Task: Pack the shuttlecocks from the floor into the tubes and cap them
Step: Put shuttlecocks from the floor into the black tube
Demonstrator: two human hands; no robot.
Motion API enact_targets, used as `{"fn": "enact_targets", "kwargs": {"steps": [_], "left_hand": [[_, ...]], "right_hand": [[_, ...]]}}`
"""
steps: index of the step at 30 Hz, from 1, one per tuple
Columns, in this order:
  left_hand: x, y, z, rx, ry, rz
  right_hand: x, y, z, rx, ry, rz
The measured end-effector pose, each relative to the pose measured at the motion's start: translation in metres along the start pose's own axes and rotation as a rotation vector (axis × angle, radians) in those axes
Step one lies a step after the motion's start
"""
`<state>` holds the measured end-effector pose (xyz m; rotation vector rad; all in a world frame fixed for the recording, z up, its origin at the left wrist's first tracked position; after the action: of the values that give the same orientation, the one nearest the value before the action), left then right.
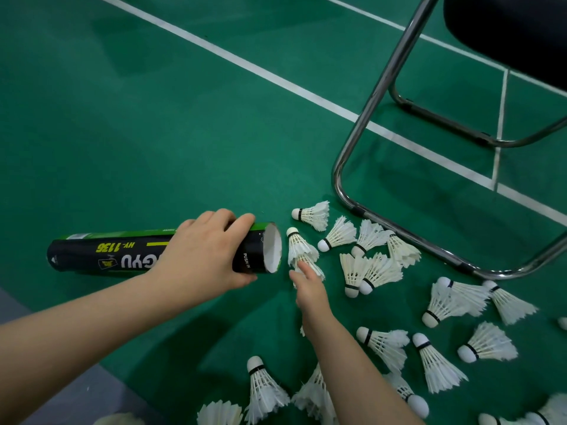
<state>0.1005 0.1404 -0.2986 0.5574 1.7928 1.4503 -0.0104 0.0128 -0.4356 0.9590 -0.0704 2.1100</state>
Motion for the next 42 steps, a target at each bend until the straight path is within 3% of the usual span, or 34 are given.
{"fn": "enact_targets", "kwargs": {"steps": [3,8,11,20,27,30,34,38,42], "left_hand": [[0.002,0.004,0.000,0.002,0.003,-0.006],[0.005,0.006,0.000,0.010,0.001,0.003],[0.005,0.008,-0.002,0.020,0.000,0.005],[0.009,0.025,-0.021,0.080,-0.015,-0.032],[0.017,0.042,-0.031,0.135,-0.021,-0.054],[0.022,0.046,-0.035,0.149,-0.031,-0.062],[0.025,0.051,-0.037,0.189,-0.034,-0.085],[0.026,0.050,-0.037,0.168,-0.039,-0.063],[0.032,0.044,-0.041,0.153,-0.082,-0.030]], "right_hand": [[-0.004,0.003,0.002,-0.108,-0.024,-0.096],[0.024,0.048,0.018,-0.071,0.161,-0.505],[0.051,0.063,0.030,-0.105,0.262,-0.566],[0.145,0.060,0.090,-0.383,0.748,-0.383],[0.156,0.046,0.091,-0.330,0.673,-0.170],[0.162,0.034,0.091,-0.075,0.690,-0.009],[0.172,0.030,0.088,0.243,0.744,-0.004],[0.174,0.052,0.082,0.121,0.683,-0.119],[0.177,0.028,0.072,0.294,0.765,0.054]]}}
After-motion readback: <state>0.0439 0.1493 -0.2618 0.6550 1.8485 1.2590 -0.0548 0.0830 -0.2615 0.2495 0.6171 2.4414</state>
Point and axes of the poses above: each hand's wrist, its own x-axis away from the middle knuckle, its own y-axis out of the back of the hand, z = x × y, the point moved 7 cm from there along -x, towards the middle knuckle, and after that the axes turned 11 degrees about -z, right-handed, at the moved point
